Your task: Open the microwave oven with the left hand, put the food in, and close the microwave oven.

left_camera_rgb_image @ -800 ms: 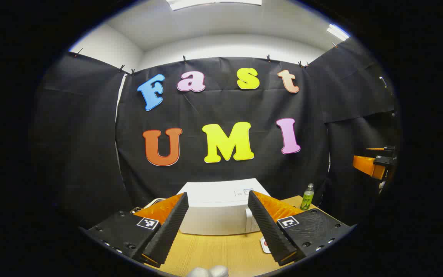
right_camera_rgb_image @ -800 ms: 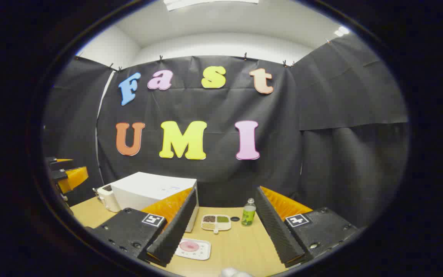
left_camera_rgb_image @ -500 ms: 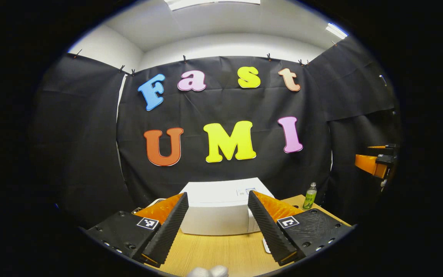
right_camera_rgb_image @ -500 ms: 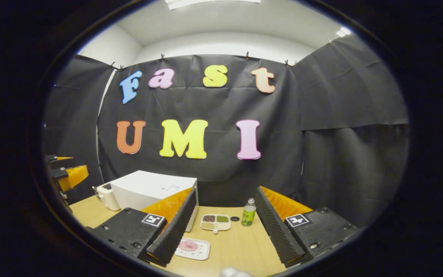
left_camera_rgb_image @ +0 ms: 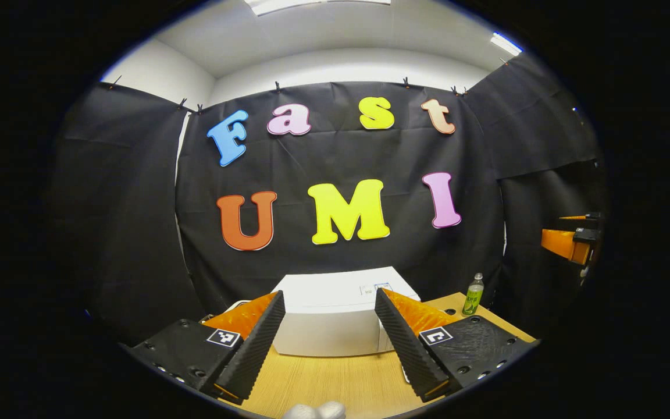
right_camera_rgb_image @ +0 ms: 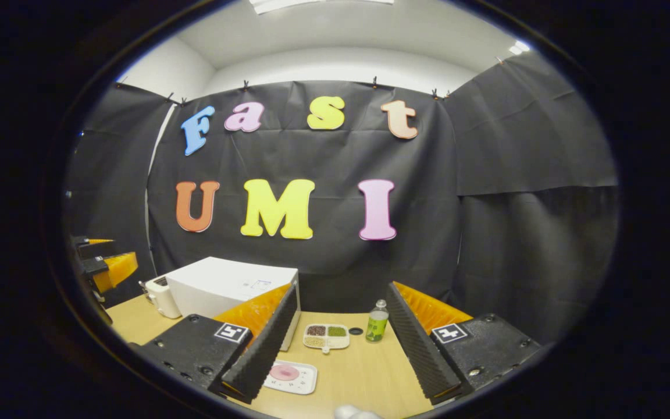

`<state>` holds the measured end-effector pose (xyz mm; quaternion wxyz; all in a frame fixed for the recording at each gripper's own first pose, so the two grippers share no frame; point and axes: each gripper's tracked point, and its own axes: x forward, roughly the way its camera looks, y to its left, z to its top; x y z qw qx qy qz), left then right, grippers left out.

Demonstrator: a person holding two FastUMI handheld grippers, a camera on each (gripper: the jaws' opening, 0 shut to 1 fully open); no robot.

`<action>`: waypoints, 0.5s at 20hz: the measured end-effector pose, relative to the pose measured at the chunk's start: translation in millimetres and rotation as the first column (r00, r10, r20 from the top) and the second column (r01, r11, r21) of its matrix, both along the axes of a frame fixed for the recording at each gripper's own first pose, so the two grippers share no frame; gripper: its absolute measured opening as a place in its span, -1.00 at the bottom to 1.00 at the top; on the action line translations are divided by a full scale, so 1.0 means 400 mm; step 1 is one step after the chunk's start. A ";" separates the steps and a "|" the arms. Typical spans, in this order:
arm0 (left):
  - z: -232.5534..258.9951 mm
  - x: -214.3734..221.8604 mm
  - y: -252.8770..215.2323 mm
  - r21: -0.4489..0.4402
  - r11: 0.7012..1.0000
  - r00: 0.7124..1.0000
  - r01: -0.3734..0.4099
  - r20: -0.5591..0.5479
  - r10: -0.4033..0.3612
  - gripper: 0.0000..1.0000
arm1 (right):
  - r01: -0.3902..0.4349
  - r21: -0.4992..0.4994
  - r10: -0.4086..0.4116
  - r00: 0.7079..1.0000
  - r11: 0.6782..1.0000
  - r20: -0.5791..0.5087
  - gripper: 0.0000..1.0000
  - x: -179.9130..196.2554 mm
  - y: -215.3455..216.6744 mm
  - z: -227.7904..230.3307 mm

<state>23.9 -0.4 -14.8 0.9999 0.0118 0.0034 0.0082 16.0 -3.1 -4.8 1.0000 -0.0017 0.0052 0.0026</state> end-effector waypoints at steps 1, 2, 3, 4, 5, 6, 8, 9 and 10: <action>-0.012 0.012 -0.011 0.000 1.000 1.000 0.007 0.007 -0.007 0.92 | 0.002 0.003 -0.002 1.000 1.000 -0.003 0.99 0.003 -0.004 0.001; -0.028 0.021 -0.023 -0.004 1.000 1.000 0.012 0.010 -0.012 0.92 | 0.002 0.006 -0.002 1.000 1.000 -0.007 0.87 0.007 -0.007 0.000; -0.046 0.032 -0.037 -0.005 1.000 1.000 0.019 0.014 -0.019 0.92 | 0.003 0.004 -0.003 1.000 1.000 -0.007 0.87 0.010 -0.012 0.004; -0.072 0.052 -0.055 -0.005 1.000 0.999 0.029 0.020 -0.029 0.91 | 0.008 0.000 -0.008 1.000 1.000 -0.003 0.99 0.014 -0.021 0.010; -0.109 0.072 -0.077 -0.009 0.999 0.999 0.040 0.012 -0.040 0.91 | 0.010 -0.008 -0.010 1.000 1.000 -0.001 0.99 0.017 -0.027 0.016; -0.135 0.091 -0.101 -0.010 0.998 0.998 0.055 0.009 -0.055 0.92 | 0.011 -0.017 -0.012 1.000 1.000 -0.001 0.98 0.020 -0.034 0.017; -0.210 0.133 -0.156 -0.022 0.997 0.997 0.079 -0.011 -0.079 0.92 | 0.012 -0.039 -0.012 1.000 0.999 -0.005 0.98 0.026 -0.048 0.021; -0.253 0.160 -0.184 -0.037 0.995 0.995 0.094 -0.031 -0.095 0.92 | 0.014 -0.048 -0.014 1.000 0.999 -0.010 0.98 0.026 -0.055 0.023; -0.295 0.183 -0.210 -0.047 0.994 0.993 0.102 -0.052 -0.104 0.92 | 0.017 -0.053 -0.018 1.000 0.998 -0.011 0.98 0.028 -0.062 0.023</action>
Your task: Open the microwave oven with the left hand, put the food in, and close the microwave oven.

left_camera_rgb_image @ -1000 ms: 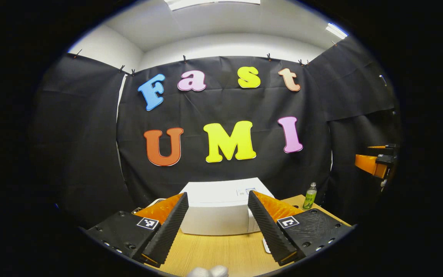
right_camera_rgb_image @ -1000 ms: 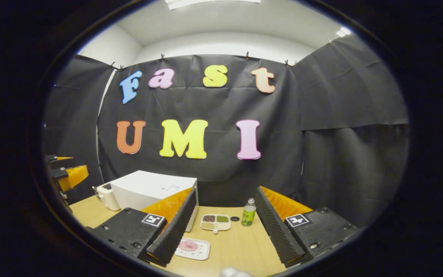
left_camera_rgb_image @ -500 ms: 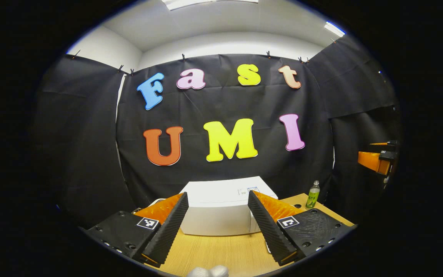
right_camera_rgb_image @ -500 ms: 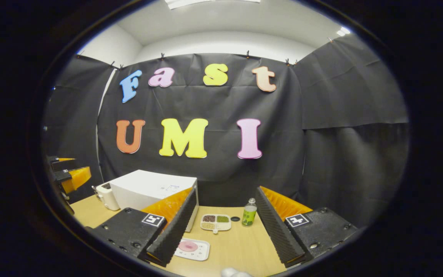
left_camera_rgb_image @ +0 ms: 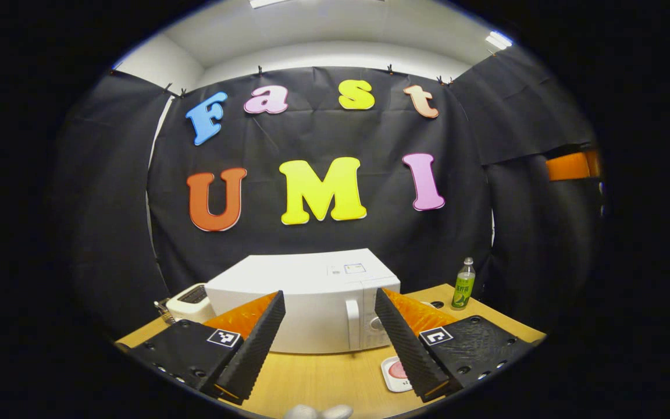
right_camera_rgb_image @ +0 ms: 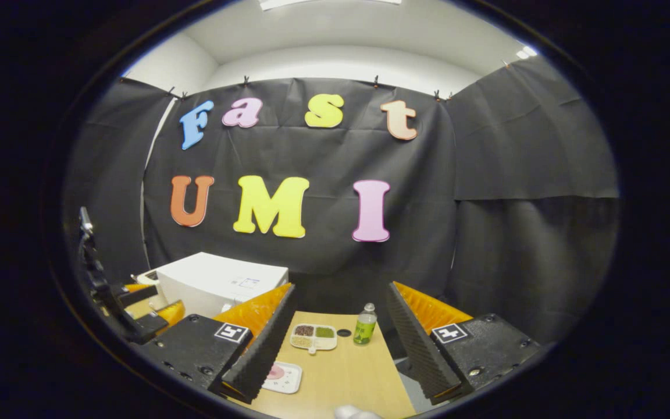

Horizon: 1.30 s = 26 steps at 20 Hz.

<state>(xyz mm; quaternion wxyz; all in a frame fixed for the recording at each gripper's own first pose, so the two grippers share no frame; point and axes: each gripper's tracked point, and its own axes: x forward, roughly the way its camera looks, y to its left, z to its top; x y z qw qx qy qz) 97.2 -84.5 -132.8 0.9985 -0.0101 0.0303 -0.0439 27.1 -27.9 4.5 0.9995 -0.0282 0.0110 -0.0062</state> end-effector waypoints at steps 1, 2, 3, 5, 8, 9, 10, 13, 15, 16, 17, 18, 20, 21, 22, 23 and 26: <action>-0.032 0.033 -0.014 0.002 1.000 1.000 -0.001 -0.014 0.001 0.91 | 0.003 -0.005 -0.003 1.000 1.000 -0.001 0.99 0.000 -0.007 0.002; -0.066 0.062 -0.027 -0.001 1.000 0.999 -0.004 -0.032 0.004 0.91 | 0.008 -0.010 -0.008 1.000 1.000 -0.008 0.99 0.001 -0.014 -0.004; -0.099 0.087 -0.045 -0.007 1.000 0.999 0.001 -0.052 -0.001 0.92 | 0.009 -0.015 -0.009 1.000 1.000 -0.014 0.99 -0.001 -0.020 -0.007; -0.140 0.148 -0.065 0.002 1.000 0.998 0.000 -0.063 0.000 0.92 | 0.017 -0.034 -0.018 0.999 0.999 -0.027 0.99 0.000 -0.033 -0.014; -0.206 0.234 -0.081 0.007 1.000 0.997 -0.011 -0.079 0.011 0.92 | 0.039 -0.044 -0.041 0.998 0.998 -0.050 0.99 -0.009 -0.057 -0.032; -0.230 0.258 -0.080 0.006 1.000 0.995 -0.020 -0.093 0.021 0.92 | 0.046 -0.045 -0.049 0.997 0.998 -0.057 0.99 -0.012 -0.065 -0.037; -0.247 0.279 -0.079 0.004 1.000 0.994 -0.027 -0.102 0.027 0.92 | 0.053 -0.048 -0.056 0.997 0.997 -0.061 0.99 -0.015 -0.071 -0.045; -0.283 0.326 -0.090 0.009 1.000 0.993 -0.020 -0.119 0.021 0.85 | 0.078 -0.064 -0.083 0.993 0.995 -0.087 0.99 -0.013 -0.096 -0.068; -0.299 0.339 -0.095 0.023 1.000 0.992 -0.014 -0.122 0.017 0.67 | 0.086 -0.054 -0.091 0.991 0.995 -0.095 0.99 -0.015 -0.101 -0.073; -0.305 0.344 -0.103 0.014 1.000 0.992 -0.005 -0.126 0.006 0.62 | 0.085 -0.054 -0.090 0.991 0.995 -0.095 0.99 -0.015 -0.099 -0.076; -0.314 0.350 -0.116 0.008 1.000 0.991 0.012 -0.133 -0.011 0.52 | 0.085 -0.056 -0.090 0.991 0.995 -0.098 0.99 -0.015 -0.097 -0.078; -0.312 0.356 -0.109 0.014 1.000 0.992 0.001 -0.127 0.001 0.51 | 0.084 -0.059 -0.089 0.991 0.995 -0.102 0.99 -0.015 -0.099 -0.084; -0.309 0.366 -0.102 0.016 1.000 0.993 -0.005 -0.118 0.007 -0.01 | 0.080 -0.059 -0.086 0.991 0.995 -0.106 0.99 -0.016 -0.092 -0.087; -0.315 0.368 -0.093 0.018 1.000 0.993 -0.015 -0.119 0.017 -0.20 | 0.076 -0.060 -0.082 0.991 0.995 -0.109 0.99 -0.017 -0.089 -0.087; -0.313 0.366 -0.094 0.001 1.000 0.993 -0.011 -0.115 0.011 -0.55 | 0.071 -0.060 -0.078 0.991 0.996 -0.112 0.99 -0.017 -0.085 -0.089; -0.315 0.366 -0.094 -0.013 1.000 0.993 -0.004 -0.116 0.002 -0.46 | 0.069 -0.057 -0.075 0.991 0.996 -0.113 0.99 -0.019 -0.082 -0.087; -0.314 0.365 -0.093 -0.022 1.000 0.993 -0.001 -0.116 -0.002 -0.80 | 0.059 -0.045 -0.064 0.990 0.997 -0.122 0.99 -0.019 -0.073 -0.093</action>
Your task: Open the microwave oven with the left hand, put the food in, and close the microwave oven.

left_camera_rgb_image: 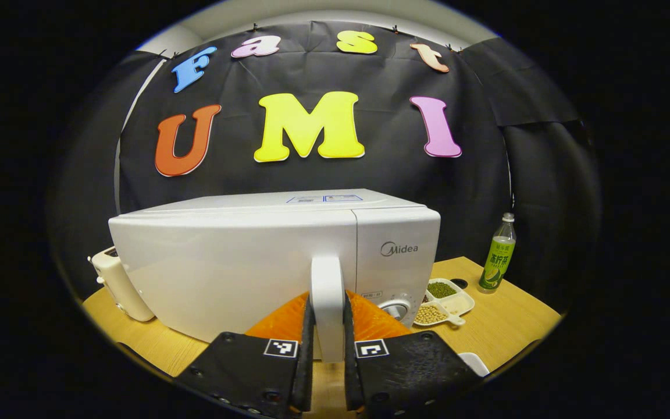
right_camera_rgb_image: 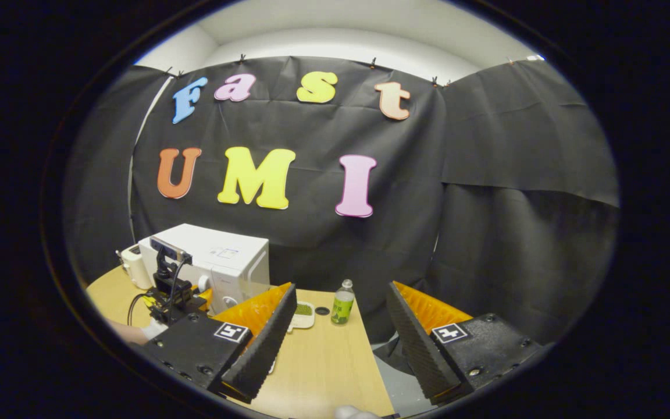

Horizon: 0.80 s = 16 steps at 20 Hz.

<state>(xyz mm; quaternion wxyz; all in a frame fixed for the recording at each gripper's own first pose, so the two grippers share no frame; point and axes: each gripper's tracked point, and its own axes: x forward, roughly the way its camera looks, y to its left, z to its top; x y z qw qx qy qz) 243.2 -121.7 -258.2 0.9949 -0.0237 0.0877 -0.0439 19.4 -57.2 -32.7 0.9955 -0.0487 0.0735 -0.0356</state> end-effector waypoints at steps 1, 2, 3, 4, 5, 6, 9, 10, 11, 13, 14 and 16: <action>0.000 -0.003 0.001 0.004 1.000 1.000 -0.004 0.001 0.004 -0.89 | -0.002 0.000 0.002 1.000 1.000 -0.004 0.99 -0.002 0.003 0.000; 0.000 -0.004 0.000 0.009 1.000 1.000 -0.006 0.002 0.006 -0.76 | -0.002 -0.001 0.002 1.000 1.000 -0.003 0.99 -0.003 0.004 0.001; -0.002 -0.003 0.000 0.000 1.000 1.000 -0.007 0.001 0.007 -0.76 | -0.003 -0.002 0.003 1.000 1.000 0.000 0.99 -0.005 0.006 0.006; 0.002 -0.005 0.000 -0.006 1.000 1.000 -0.007 0.001 0.007 -0.76 | -0.005 -0.004 0.005 1.000 1.000 0.003 0.99 -0.008 0.008 0.007; -0.001 -0.004 -0.001 -0.003 1.000 1.000 -0.006 -0.001 0.006 -0.85 | -0.006 -0.005 0.006 1.000 1.000 0.002 0.99 -0.010 0.009 0.008; -0.001 -0.006 -0.002 -0.006 1.000 1.000 -0.004 0.000 0.004 -0.85 | -0.006 -0.005 0.006 1.000 1.000 0.001 0.99 -0.012 0.010 0.005; -0.003 -0.014 -0.001 -0.011 1.000 1.000 0.016 -0.011 -0.016 -0.85 | -0.005 -0.006 0.006 1.000 1.000 0.008 0.99 -0.014 0.011 0.013; -0.007 -0.036 0.005 -0.009 1.000 1.000 0.018 -0.010 -0.018 -0.85 | -0.006 -0.008 0.006 1.000 1.000 0.009 0.99 -0.012 0.014 0.014; -0.006 -0.058 0.005 0.008 1.000 1.000 0.025 0.001 -0.025 -0.84 | -0.006 -0.015 0.006 1.000 1.000 0.011 0.99 -0.010 0.016 0.015; -0.004 -0.104 0.018 0.024 0.999 0.999 0.046 0.008 -0.046 -0.85 | -0.022 -0.026 0.022 1.000 0.999 0.009 0.99 -0.017 0.033 0.008; -0.007 -0.134 0.023 0.000 0.998 0.998 0.055 -0.001 -0.055 -0.85 | -0.033 -0.027 0.034 0.999 0.999 0.011 0.99 -0.018 0.046 0.007; -0.007 -0.200 0.051 -0.013 0.998 0.998 0.064 -0.014 -0.064 -0.85 | -0.051 -0.031 0.052 0.999 0.998 0.013 0.99 -0.017 0.071 -0.001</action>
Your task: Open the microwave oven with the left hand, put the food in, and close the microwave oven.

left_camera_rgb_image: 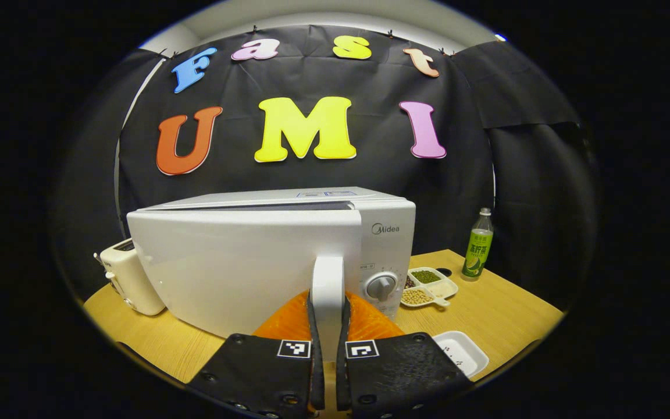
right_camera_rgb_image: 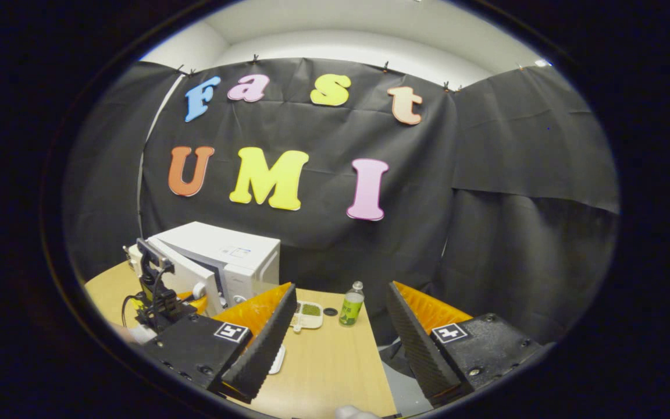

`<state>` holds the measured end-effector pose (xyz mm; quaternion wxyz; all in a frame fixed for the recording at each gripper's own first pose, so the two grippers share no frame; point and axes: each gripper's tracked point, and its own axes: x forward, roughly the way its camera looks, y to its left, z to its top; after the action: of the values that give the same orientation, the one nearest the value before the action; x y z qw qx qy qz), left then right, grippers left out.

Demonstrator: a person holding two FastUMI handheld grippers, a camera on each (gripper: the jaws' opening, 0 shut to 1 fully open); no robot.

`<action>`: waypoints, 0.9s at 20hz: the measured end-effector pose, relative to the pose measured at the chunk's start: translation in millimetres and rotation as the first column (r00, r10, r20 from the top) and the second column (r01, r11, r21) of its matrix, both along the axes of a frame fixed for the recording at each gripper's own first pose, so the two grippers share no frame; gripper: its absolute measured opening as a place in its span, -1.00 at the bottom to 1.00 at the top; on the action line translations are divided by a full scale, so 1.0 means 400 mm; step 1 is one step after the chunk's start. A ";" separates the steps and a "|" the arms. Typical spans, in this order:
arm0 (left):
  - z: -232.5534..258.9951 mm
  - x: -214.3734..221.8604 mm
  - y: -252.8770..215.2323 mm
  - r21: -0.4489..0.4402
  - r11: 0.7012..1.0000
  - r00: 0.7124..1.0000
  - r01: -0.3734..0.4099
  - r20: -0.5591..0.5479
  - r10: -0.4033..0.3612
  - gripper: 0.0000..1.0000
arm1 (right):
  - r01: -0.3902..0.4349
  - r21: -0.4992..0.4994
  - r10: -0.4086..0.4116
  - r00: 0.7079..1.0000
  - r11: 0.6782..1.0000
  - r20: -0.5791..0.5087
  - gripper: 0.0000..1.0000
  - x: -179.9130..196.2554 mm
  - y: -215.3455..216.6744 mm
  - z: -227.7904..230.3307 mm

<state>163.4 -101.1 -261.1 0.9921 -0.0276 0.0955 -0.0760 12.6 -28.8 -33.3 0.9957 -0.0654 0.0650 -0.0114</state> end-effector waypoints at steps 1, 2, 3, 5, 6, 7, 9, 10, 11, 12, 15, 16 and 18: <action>0.001 -0.030 0.014 0.007 1.000 1.000 0.001 -0.002 -0.001 -0.85 | -0.014 0.004 0.014 1.000 1.000 -0.006 0.99 0.001 0.017 -0.008; -0.002 -0.060 0.031 0.013 1.000 1.000 0.003 -0.007 -0.002 -0.85 | -0.025 0.010 0.025 1.000 1.000 -0.012 0.99 0.002 0.034 -0.018; -0.001 -0.092 0.049 0.011 1.000 1.000 0.003 -0.007 -0.003 -0.86 | -0.035 0.017 0.035 0.999 0.999 -0.014 0.99 0.002 0.051 -0.022; -0.007 -0.151 0.087 0.017 1.000 1.000 -0.011 -0.020 0.012 -0.77 | -0.052 0.027 0.052 0.998 0.998 -0.021 0.99 -0.002 0.083 -0.030; -0.003 -0.179 0.110 0.033 0.999 1.000 -0.026 -0.016 0.027 -0.72 | -0.056 0.028 0.057 0.998 0.998 -0.020 0.99 -0.004 0.095 -0.035; 0.012 -0.203 0.142 0.060 0.997 0.999 -0.052 0.002 0.052 -0.59 | -0.067 0.027 0.067 0.998 0.997 -0.021 0.99 -0.007 0.111 -0.035; 0.025 -0.239 0.188 0.092 0.993 0.997 -0.076 0.010 0.075 -0.24 | -0.083 0.021 0.083 0.996 0.996 -0.023 0.99 -0.014 0.140 -0.040; 0.029 -0.260 0.208 0.104 0.991 0.996 -0.085 0.010 0.085 -0.10 | -0.089 0.023 0.089 0.996 0.996 -0.027 0.99 -0.021 0.153 -0.043; 0.033 -0.270 0.236 0.112 0.989 0.995 -0.096 0.016 0.095 0.04 | -0.097 0.024 0.097 0.995 0.995 -0.028 0.99 -0.028 0.168 -0.043; 0.028 -0.285 0.255 0.111 0.989 0.995 -0.102 0.007 0.102 0.42 | -0.106 0.025 0.106 0.994 0.994 -0.028 0.99 -0.034 0.184 -0.042; 0.021 -0.328 0.309 0.101 0.986 0.991 -0.132 0.000 0.133 0.85 | -0.135 0.006 0.135 0.991 0.991 -0.024 0.99 -0.054 0.229 -0.042; 0.019 -0.345 0.326 0.096 0.985 0.990 -0.141 -0.003 0.141 0.90 | -0.142 0.000 0.142 0.989 0.990 -0.029 0.99 -0.059 0.243 -0.047; 0.015 -0.381 0.369 0.102 0.982 0.987 -0.160 -0.012 0.162 0.90 | -0.152 0.004 0.152 0.988 0.988 -0.041 0.99 -0.066 0.262 -0.062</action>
<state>10.9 46.5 -255.2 0.9942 0.0141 0.1065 0.0095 -14.0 76.1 -57.9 0.9921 -0.0698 0.0802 0.0659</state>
